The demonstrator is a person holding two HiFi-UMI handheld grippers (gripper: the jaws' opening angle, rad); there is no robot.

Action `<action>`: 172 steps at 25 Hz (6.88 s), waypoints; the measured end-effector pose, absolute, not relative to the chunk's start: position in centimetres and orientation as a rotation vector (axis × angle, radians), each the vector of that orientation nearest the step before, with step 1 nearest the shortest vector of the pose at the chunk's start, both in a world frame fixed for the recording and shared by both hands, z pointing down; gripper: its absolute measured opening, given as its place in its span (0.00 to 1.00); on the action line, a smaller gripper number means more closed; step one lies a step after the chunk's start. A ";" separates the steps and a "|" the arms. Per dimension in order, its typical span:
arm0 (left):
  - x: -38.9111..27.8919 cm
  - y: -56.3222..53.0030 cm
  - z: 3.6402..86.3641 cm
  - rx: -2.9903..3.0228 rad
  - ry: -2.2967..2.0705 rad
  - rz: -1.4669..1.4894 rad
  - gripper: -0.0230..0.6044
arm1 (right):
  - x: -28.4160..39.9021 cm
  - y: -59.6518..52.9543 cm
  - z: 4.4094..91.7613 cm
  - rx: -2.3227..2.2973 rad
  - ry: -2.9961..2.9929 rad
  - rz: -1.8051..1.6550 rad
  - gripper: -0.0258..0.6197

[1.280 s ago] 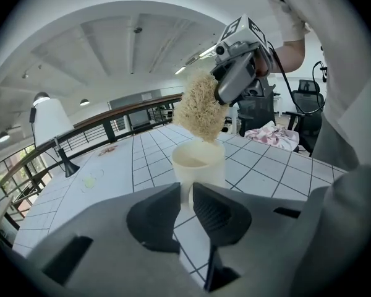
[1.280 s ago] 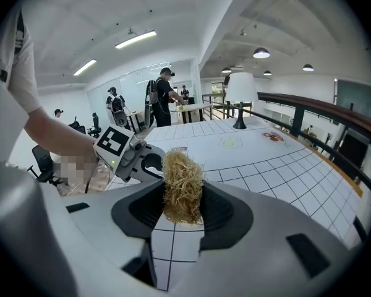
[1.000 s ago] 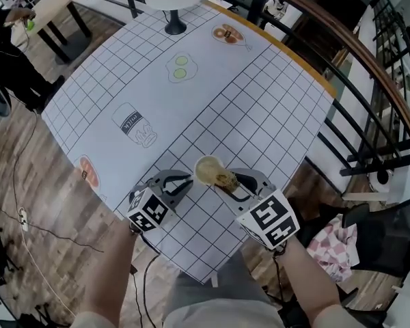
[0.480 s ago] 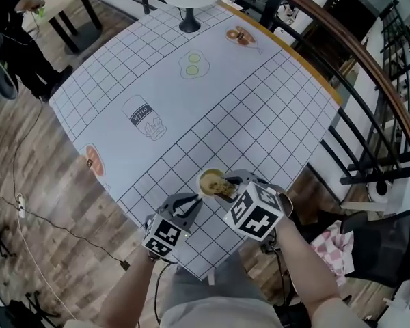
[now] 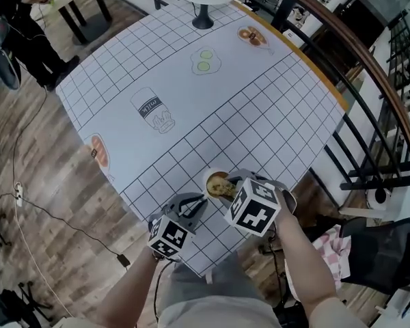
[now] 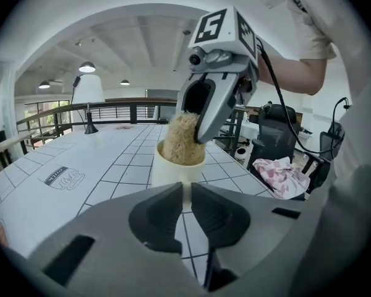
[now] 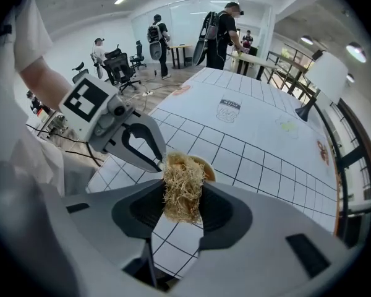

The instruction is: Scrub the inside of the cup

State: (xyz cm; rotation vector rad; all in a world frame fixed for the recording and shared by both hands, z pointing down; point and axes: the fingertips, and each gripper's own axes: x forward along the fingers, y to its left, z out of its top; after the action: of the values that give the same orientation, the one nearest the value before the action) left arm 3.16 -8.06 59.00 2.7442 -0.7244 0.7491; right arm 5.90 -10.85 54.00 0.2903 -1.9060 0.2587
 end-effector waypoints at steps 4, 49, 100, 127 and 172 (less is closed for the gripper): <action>2.3 -7.0 58.9 2.751 -0.681 0.712 0.12 | 5.8 -9.8 51.5 0.245 -1.910 0.262 0.28; 2.1 -6.7 59.2 2.787 -0.671 0.712 0.11 | 4.7 -10.5 57.3 0.216 -1.732 0.014 0.27; -2.5 -8.9 44.1 2.679 -1.103 0.427 0.11 | 7.0 -10.5 41.4 0.915 -2.442 0.363 0.27; -1.0 -3.0 11.1 3.066 -1.430 0.098 0.06 | 10.4 -3.2 10.7 1.422 -2.778 -0.370 0.28; 0.1 -0.2 17.1 2.989 -1.586 0.175 0.06 | 13.0 0.7 17.7 1.504 -2.625 -0.297 0.28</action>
State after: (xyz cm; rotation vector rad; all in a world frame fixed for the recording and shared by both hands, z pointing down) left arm 0.08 -0.16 17.10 2.9889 -1.5865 0.1748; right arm 12.95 0.71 17.71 1.5038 -2.6247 -0.2971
